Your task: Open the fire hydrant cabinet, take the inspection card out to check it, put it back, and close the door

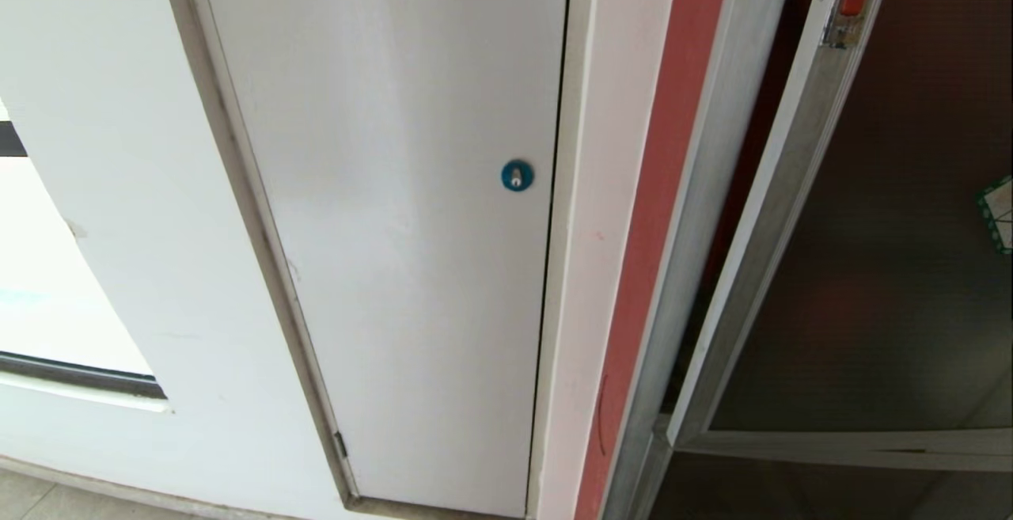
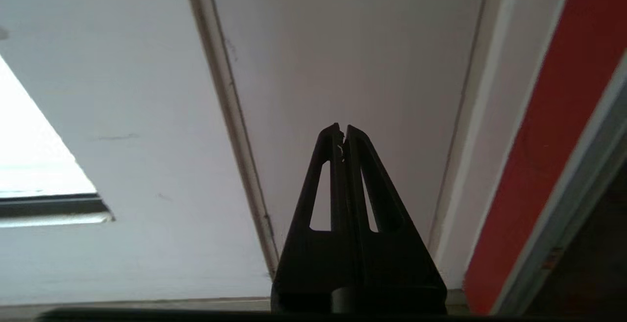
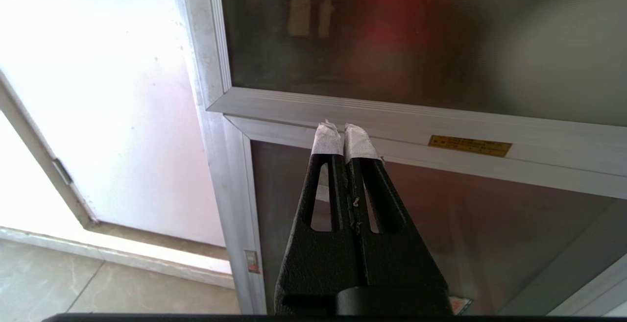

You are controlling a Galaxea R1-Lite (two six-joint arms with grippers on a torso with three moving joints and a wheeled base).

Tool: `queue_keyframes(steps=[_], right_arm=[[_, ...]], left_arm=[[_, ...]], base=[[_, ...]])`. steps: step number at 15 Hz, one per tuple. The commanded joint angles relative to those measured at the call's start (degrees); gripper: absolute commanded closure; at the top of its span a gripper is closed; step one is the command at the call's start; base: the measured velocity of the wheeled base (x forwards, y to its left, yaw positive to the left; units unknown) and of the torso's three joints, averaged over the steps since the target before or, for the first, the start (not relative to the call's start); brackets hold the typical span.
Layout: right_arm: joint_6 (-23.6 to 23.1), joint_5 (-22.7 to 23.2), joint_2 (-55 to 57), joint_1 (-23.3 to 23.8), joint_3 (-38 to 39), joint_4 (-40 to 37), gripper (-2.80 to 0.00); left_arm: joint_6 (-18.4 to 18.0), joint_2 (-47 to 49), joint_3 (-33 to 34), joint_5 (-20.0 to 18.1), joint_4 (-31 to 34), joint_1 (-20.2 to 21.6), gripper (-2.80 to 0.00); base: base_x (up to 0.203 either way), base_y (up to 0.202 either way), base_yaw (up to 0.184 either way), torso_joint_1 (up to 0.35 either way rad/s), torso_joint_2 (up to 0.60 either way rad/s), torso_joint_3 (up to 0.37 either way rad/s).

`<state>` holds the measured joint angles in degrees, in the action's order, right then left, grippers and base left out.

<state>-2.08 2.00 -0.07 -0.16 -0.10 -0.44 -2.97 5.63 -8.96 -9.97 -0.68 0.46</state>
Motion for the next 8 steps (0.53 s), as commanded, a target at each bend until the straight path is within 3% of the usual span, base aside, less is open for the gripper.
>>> queue_keyframes(steps=[1, 6, 8], right_arm=[[-0.02, 0.02, -0.01, -0.02, 0.01, 0.00, 0.00], [-0.02, 0.02, -0.01, -0.02, 0.01, 0.00, 0.00], [-0.02, 0.02, -0.01, -0.02, 0.01, 0.00, 0.00]], left_arm=[[0.11, 10.68, -4.85, -4.31, -0.22, -0.02, 0.00], [1.64, 30.25, -17.78, -19.42, -0.36, -0.93, 0.00], [1.97, 37.21, -21.95, -22.80, -0.38, -5.35, 0.00]], base=[[0.000, 0.000, 0.000, 0.000, 0.00, 0.000], [0.000, 0.000, 0.000, 0.000, 0.00, 0.000], [0.000, 0.000, 0.000, 0.000, 0.00, 0.000]])
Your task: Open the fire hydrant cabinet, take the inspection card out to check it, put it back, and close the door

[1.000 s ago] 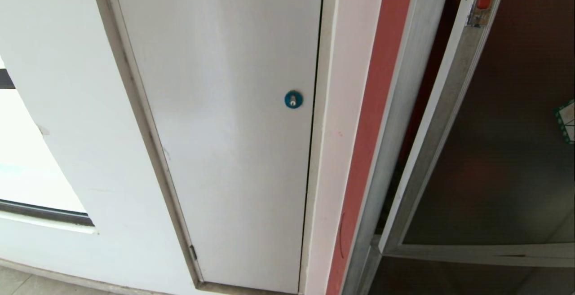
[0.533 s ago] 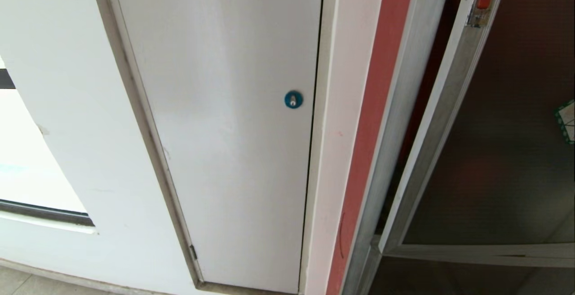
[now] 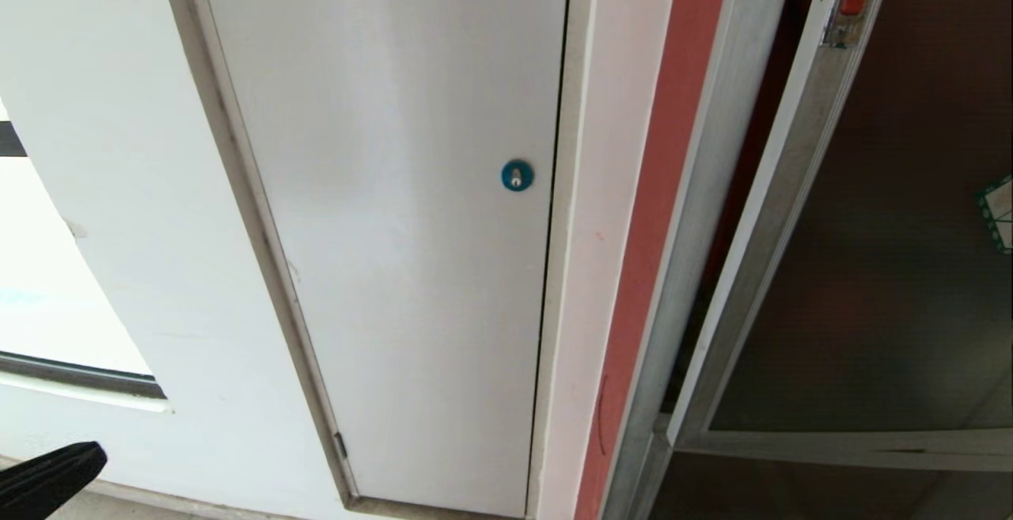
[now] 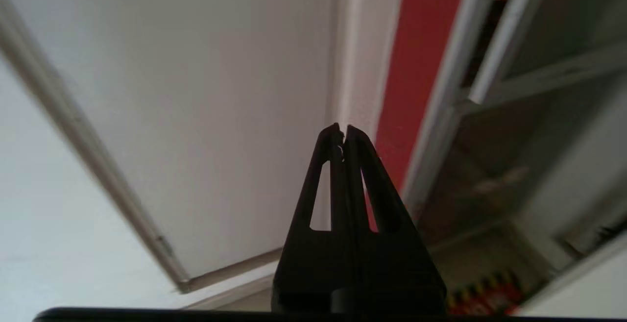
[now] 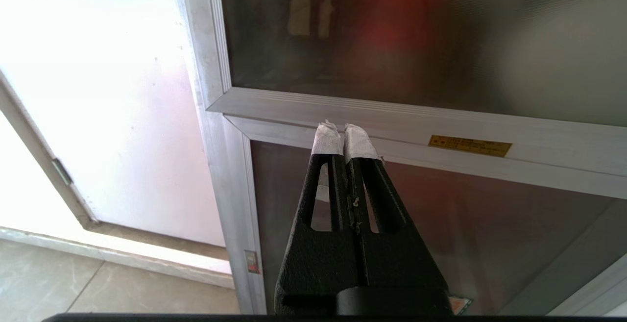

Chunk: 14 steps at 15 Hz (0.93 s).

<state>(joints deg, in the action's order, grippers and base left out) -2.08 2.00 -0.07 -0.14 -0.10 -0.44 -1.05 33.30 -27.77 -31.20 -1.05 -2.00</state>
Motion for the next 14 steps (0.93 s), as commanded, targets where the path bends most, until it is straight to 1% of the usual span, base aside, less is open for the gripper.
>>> queue_keyframes(steps=[1, 4, 7, 11, 14], right_arm=[[-0.02, 0.02, -0.01, -0.03, 0.01, 0.00, 0.00], [-0.02, 0.04, -0.01, -0.03, 0.01, 0.00, 0.00], [-0.02, 0.02, -0.01, -0.03, 0.01, 0.00, 0.00], [-0.02, 0.02, -0.01, -0.03, 0.01, 0.00, 0.00], [-0.02, 0.02, -0.01, -0.03, 0.01, 0.00, 0.00]], left_arm=[[0.17, 12.59, -5.14, -2.34, -0.05, -6.90, 0.00], [0.28, 20.49, -9.74, -3.20, -0.90, -16.52, 0.00], [0.73, 30.37, -11.85, -3.31, -7.74, -23.18, 0.00], [3.41, 45.18, -17.41, -3.33, -18.15, -30.18, 0.00], [4.97, 54.13, -24.04, -3.29, -22.18, -34.58, 0.00]], base=[[0.000, 0.000, 0.000, 0.000, 0.00, 0.000], [0.000, 0.000, 0.000, 0.000, 0.00, 0.000], [0.000, 0.000, 0.000, 0.000, 0.00, 0.000], [0.000, 0.000, 0.000, 0.000, 0.00, 0.000], [0.000, 0.000, 0.000, 0.000, 0.00, 0.000]])
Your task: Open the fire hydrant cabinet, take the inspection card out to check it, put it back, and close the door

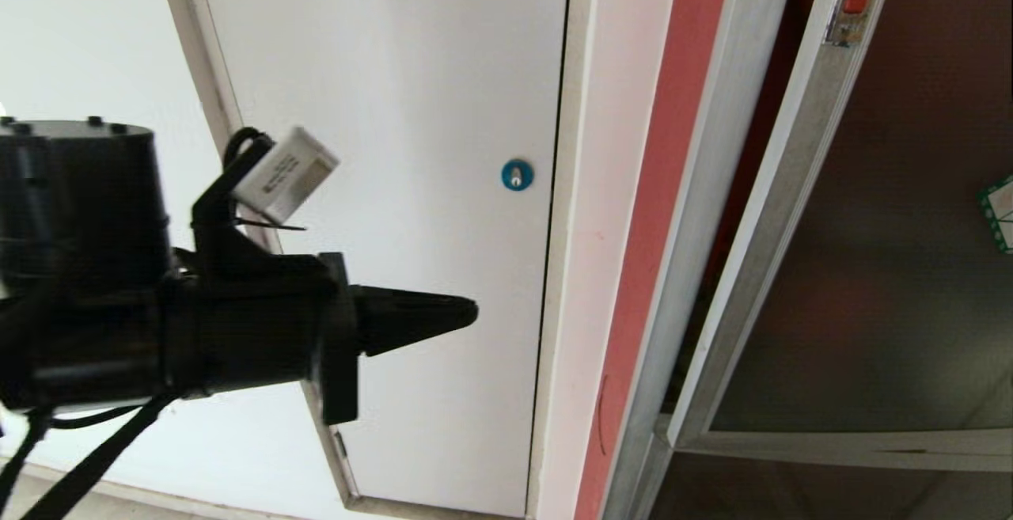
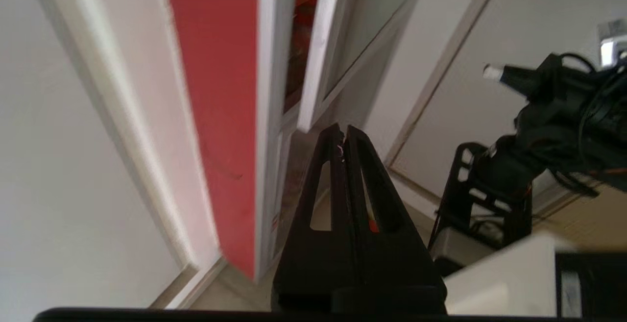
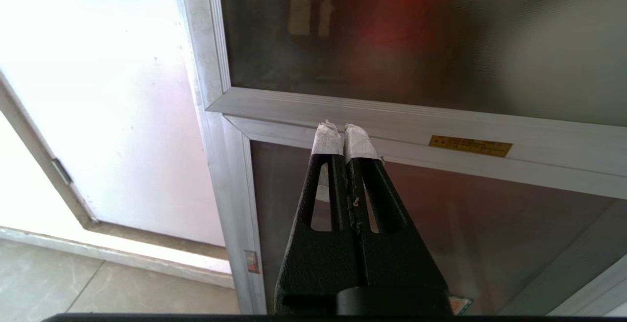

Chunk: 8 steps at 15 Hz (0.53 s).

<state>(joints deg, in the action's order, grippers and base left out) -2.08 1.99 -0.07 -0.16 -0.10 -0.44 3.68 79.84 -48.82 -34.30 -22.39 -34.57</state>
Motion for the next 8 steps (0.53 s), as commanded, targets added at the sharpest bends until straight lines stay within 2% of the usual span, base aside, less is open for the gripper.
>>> queue_keyframes(steps=[1, 4, 8], right_arm=[[-0.02, 0.03, -0.01, -0.02, 0.01, 0.00, 0.00], [-0.02, 0.03, -0.01, -0.02, 0.01, 0.00, 0.00], [-0.02, 0.03, -0.01, -0.02, 0.01, 0.00, 0.00]], left_arm=[[0.44, 11.28, -5.10, -0.17, -2.34, -3.14, 0.00], [0.77, 21.07, -12.04, 0.45, -9.71, -6.86, 0.00], [0.87, 30.35, -23.01, 1.47, -11.42, -9.54, 0.00]], base=[[0.000, 0.000, 0.000, 0.000, 0.00, 0.000], [0.000, 0.000, 0.000, 0.000, 0.00, 0.000], [0.000, 0.000, 0.000, 0.000, 0.00, 0.000]])
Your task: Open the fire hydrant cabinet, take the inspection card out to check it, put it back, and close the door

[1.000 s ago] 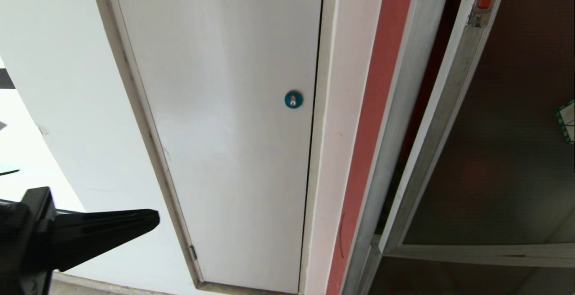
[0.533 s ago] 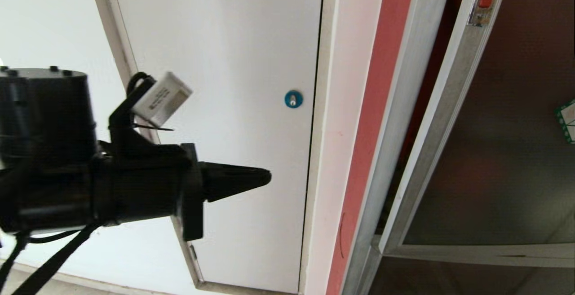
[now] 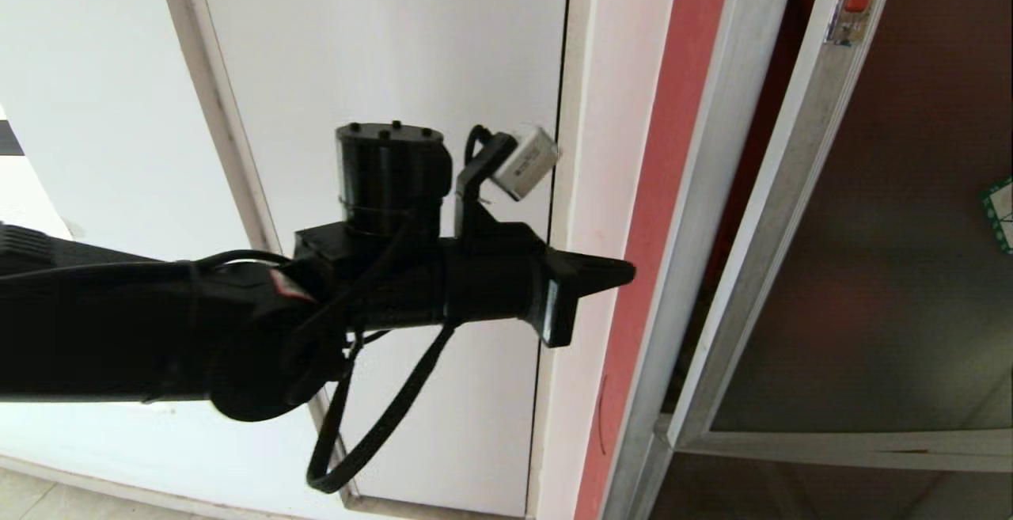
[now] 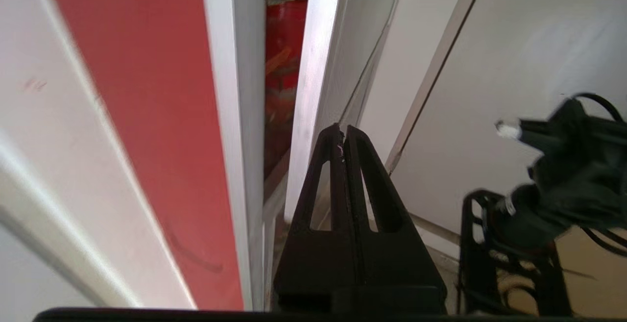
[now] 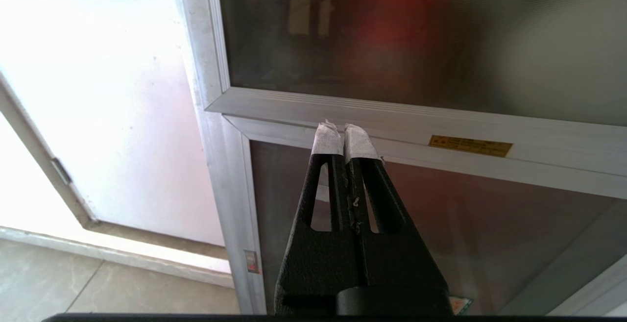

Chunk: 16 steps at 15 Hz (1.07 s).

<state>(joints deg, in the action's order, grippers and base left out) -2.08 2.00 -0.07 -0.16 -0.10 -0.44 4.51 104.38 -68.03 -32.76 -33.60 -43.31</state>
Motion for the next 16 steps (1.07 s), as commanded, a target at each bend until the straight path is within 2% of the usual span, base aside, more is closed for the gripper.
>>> queue_keyframes(steps=[1, 4, 13, 16], right_arm=[[-0.02, 0.02, -0.01, -0.02, 0.01, 0.00, 0.00], [-0.02, 0.02, -0.01, -0.02, 0.01, 0.00, 0.00], [-0.02, 0.02, -0.01, -0.02, 0.01, 0.00, 0.00], [-0.02, 0.02, -0.01, -0.02, 0.01, 0.00, 0.00]], left_arm=[[0.02, 7.55, -5.69, 0.13, -0.27, -1.47, 0.00], [-0.03, 11.18, -10.29, 2.68, -0.30, -3.57, 0.00], [-0.29, 17.99, -19.76, 3.10, -0.06, -4.99, 0.00], [-0.43, 21.47, -23.58, 7.06, -0.05, -5.86, 0.00]], base=[[0.000, 0.000, 0.000, 0.000, 0.00, 0.000], [0.000, 0.000, 0.000, 0.000, 0.00, 0.000], [0.000, 0.000, 0.000, 0.000, 0.00, 0.000], [0.000, 0.000, 0.000, 0.000, 0.00, 0.000]])
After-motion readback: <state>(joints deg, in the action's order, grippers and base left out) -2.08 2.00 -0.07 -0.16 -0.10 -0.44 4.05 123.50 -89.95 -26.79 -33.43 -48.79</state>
